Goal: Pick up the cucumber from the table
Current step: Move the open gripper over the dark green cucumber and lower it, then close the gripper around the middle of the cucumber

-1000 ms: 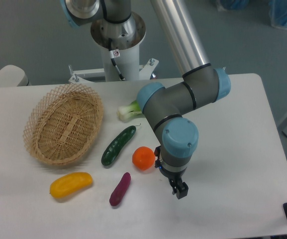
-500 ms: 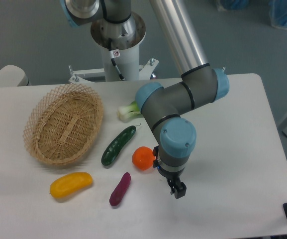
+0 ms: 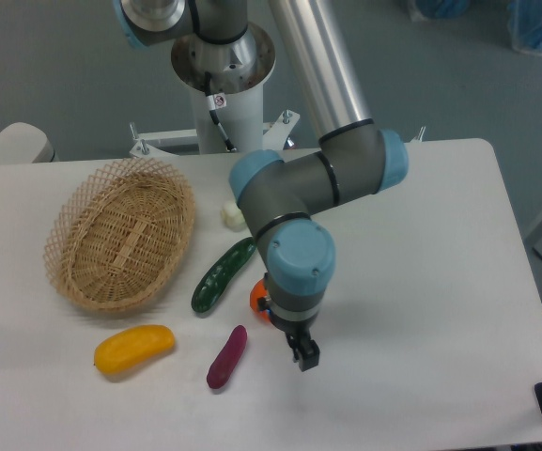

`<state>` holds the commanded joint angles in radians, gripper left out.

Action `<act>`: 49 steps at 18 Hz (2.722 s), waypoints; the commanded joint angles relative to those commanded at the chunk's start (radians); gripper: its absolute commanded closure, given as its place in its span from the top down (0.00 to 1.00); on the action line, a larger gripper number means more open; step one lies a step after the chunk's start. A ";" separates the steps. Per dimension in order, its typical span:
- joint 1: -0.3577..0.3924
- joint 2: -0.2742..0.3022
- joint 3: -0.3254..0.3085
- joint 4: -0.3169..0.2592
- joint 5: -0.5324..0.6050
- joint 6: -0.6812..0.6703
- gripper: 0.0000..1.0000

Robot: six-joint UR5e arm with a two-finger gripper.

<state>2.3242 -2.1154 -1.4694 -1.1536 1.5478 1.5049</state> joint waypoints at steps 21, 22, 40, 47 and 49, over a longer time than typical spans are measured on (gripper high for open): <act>-0.080 0.084 -0.221 0.009 0.011 -0.318 1.00; -0.080 0.084 -0.226 0.009 0.009 -0.318 1.00; -0.104 0.055 -0.241 0.008 0.012 -0.430 0.63; -0.104 0.048 -0.216 0.002 0.014 -0.497 0.20; -0.103 0.048 -0.187 -0.008 0.014 -0.499 0.18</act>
<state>2.2212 -2.0678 -1.6568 -1.1612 1.5616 1.0063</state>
